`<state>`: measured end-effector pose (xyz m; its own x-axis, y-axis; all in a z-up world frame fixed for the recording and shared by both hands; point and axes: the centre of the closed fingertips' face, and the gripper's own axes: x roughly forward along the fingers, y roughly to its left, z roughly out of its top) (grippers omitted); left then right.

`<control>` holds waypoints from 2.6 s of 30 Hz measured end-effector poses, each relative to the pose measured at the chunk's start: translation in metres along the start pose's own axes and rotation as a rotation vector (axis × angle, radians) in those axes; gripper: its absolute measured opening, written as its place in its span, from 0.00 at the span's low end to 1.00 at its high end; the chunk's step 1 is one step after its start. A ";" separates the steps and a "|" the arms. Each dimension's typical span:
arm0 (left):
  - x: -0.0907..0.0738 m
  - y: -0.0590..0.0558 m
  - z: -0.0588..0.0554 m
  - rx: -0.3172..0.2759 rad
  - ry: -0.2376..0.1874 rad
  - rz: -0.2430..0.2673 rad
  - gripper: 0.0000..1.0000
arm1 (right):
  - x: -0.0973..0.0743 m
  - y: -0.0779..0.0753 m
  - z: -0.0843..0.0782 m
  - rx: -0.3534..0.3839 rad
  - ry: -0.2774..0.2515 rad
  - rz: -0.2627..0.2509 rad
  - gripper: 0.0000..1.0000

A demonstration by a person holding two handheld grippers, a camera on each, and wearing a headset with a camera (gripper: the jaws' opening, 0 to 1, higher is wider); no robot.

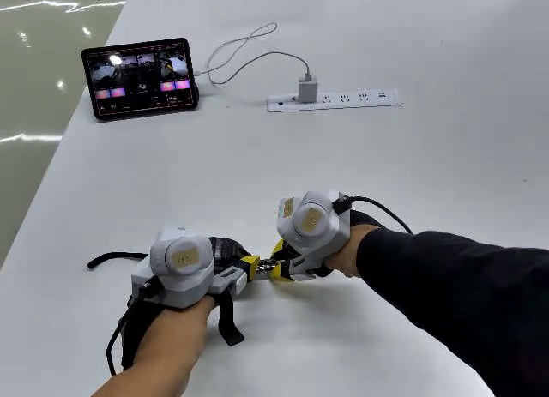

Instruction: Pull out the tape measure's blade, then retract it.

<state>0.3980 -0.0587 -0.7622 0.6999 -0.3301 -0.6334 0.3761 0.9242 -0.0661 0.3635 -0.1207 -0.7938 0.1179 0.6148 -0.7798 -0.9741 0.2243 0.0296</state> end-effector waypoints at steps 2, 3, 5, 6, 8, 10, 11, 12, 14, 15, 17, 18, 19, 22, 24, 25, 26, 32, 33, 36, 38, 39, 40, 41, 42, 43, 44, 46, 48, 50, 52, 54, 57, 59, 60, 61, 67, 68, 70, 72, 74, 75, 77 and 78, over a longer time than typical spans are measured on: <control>0.000 0.000 0.000 0.000 0.000 0.000 0.61 | 0.000 0.000 0.001 0.003 -0.001 0.002 0.10; 0.000 0.000 0.000 -0.001 0.000 0.000 0.61 | 0.001 0.000 0.001 0.002 -0.001 0.002 0.10; 0.000 0.000 0.000 -0.002 0.000 0.000 0.61 | 0.001 0.001 0.002 -0.003 0.000 0.003 0.10; -0.001 0.000 0.000 -0.002 0.000 0.000 0.61 | 0.002 0.001 0.002 -0.003 0.000 0.004 0.10; 0.000 0.000 0.000 -0.002 0.000 0.000 0.61 | 0.002 0.000 0.003 0.004 -0.006 0.003 0.10; -0.001 0.000 0.000 -0.003 0.000 0.001 0.61 | 0.003 0.000 0.004 0.012 -0.011 0.004 0.10; -0.001 0.000 0.000 -0.003 0.000 0.001 0.61 | 0.003 0.000 0.005 0.017 -0.013 0.005 0.10; -0.001 0.000 0.000 -0.005 0.000 0.001 0.61 | 0.004 0.000 0.005 0.017 -0.015 0.005 0.10; 0.000 0.000 0.000 -0.005 -0.001 0.002 0.61 | 0.005 0.001 0.006 0.010 -0.013 0.006 0.10; 0.000 0.000 0.000 -0.006 -0.001 0.002 0.61 | 0.005 0.001 0.007 0.008 -0.012 0.007 0.10; 0.000 0.000 0.000 -0.007 0.000 0.002 0.61 | 0.006 0.001 0.007 0.002 -0.012 0.008 0.10; 0.000 0.000 0.000 -0.007 0.000 0.002 0.61 | 0.006 0.001 0.008 0.004 -0.013 0.009 0.10; -0.001 0.000 0.000 -0.008 0.002 0.002 0.61 | 0.006 0.001 0.008 0.003 -0.014 0.010 0.10; -0.001 0.000 0.000 -0.009 0.004 0.001 0.61 | 0.007 0.001 0.009 -0.001 -0.016 0.013 0.10; 0.000 0.001 0.000 -0.010 0.003 0.001 0.61 | 0.007 0.001 0.010 -0.002 -0.018 0.014 0.10; 0.000 0.001 0.000 -0.010 0.004 0.002 0.61 | 0.007 0.001 0.010 -0.002 -0.018 0.015 0.10; -0.001 0.000 0.000 -0.011 0.004 0.001 0.61 | 0.008 0.001 0.010 -0.001 -0.018 0.016 0.10; -0.001 0.000 0.000 -0.012 0.003 0.001 0.61 | 0.009 0.002 0.012 -0.005 -0.021 0.018 0.10; -0.001 0.000 0.000 -0.012 0.003 0.000 0.61 | 0.009 0.002 0.012 -0.004 -0.021 0.019 0.10; -0.001 0.000 0.000 -0.011 0.003 -0.001 0.61 | 0.010 0.003 0.014 -0.003 -0.024 0.021 0.10; -0.001 0.000 0.000 -0.012 0.003 -0.001 0.61 | 0.010 0.003 0.014 0.000 -0.025 0.021 0.10; -0.001 0.000 0.000 -0.013 0.002 -0.001 0.61 | 0.011 0.003 0.014 0.001 -0.027 0.022 0.10; -0.001 0.000 0.000 -0.013 0.002 -0.001 0.61 | 0.011 0.003 0.015 0.004 -0.028 0.022 0.10; -0.001 0.000 0.000 -0.012 0.002 -0.002 0.61 | 0.011 0.004 0.015 0.004 -0.027 0.023 0.10; -0.001 0.000 0.000 -0.012 0.002 -0.002 0.61 | 0.012 0.004 0.016 0.002 -0.029 0.024 0.10; -0.001 0.000 0.000 -0.012 0.002 -0.002 0.61 | 0.012 0.004 0.016 0.002 -0.029 0.023 0.10; -0.001 0.000 0.000 -0.012 0.003 -0.002 0.61 | 0.013 0.004 0.016 0.001 -0.029 0.023 0.10; 0.000 0.000 0.000 -0.011 0.002 -0.002 0.61 | 0.013 0.004 0.017 0.001 -0.030 0.021 0.10; 0.000 0.000 0.000 -0.011 0.001 -0.001 0.61 | 0.013 0.004 0.017 0.006 -0.031 0.021 0.10; 0.000 0.000 0.001 -0.010 0.000 -0.001 0.61 | 0.013 0.003 0.017 0.004 -0.030 0.019 0.10; 0.000 0.000 0.001 -0.008 0.000 0.001 0.62 | 0.013 0.003 0.017 0.002 -0.030 0.016 0.10; 0.000 0.000 0.001 -0.008 0.000 0.002 0.62 | 0.013 0.003 0.017 0.001 -0.029 0.012 0.10; -0.001 0.000 0.000 -0.008 0.006 0.006 0.62 | 0.013 0.004 0.017 0.004 -0.021 0.000 0.11; -0.001 -0.001 0.000 -0.007 0.006 0.006 0.63 | 0.013 0.004 0.018 0.021 -0.021 0.000 0.11; -0.001 -0.001 0.000 -0.004 0.003 0.004 0.63 | 0.013 0.004 0.017 0.023 -0.021 0.001 0.11; -0.001 0.000 0.001 -0.007 0.001 -0.003 0.63 | 0.013 0.004 0.017 0.026 -0.022 0.000 0.11; -0.002 -0.002 -0.001 -0.007 0.047 -0.002 0.64 | 0.012 0.010 0.016 -0.028 0.004 -0.018 0.15; -0.002 -0.004 0.000 -0.017 0.050 -0.013 0.66 | 0.012 0.011 0.015 -0.030 0.005 -0.015 0.18; -0.002 -0.005 0.002 -0.031 0.046 -0.022 0.70 | 0.010 0.011 0.014 -0.037 0.011 -0.019 0.18; -0.003 -0.006 0.005 -0.021 0.035 -0.032 0.71 | 0.008 0.010 0.014 -0.032 0.012 -0.019 0.18; -0.003 -0.007 0.008 -0.020 0.024 -0.047 0.72 | 0.004 0.010 0.013 -0.030 0.011 -0.024 0.18; -0.004 -0.009 0.009 -0.045 0.016 -0.060 0.74 | 0.003 0.010 0.013 -0.027 0.010 -0.024 0.18; -0.005 -0.009 0.012 -0.062 0.014 -0.070 0.82 | -0.001 0.011 0.014 -0.015 0.004 -0.027 0.19; -0.005 -0.011 0.013 -0.058 0.010 -0.075 0.84 | -0.002 0.011 0.014 -0.010 0.004 -0.028 0.19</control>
<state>0.3986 -0.0693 -0.7486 0.6648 -0.3971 -0.6327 0.3915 0.9066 -0.1576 0.3554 -0.1095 -0.7830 0.1446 0.6054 -0.7827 -0.9723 0.2337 0.0011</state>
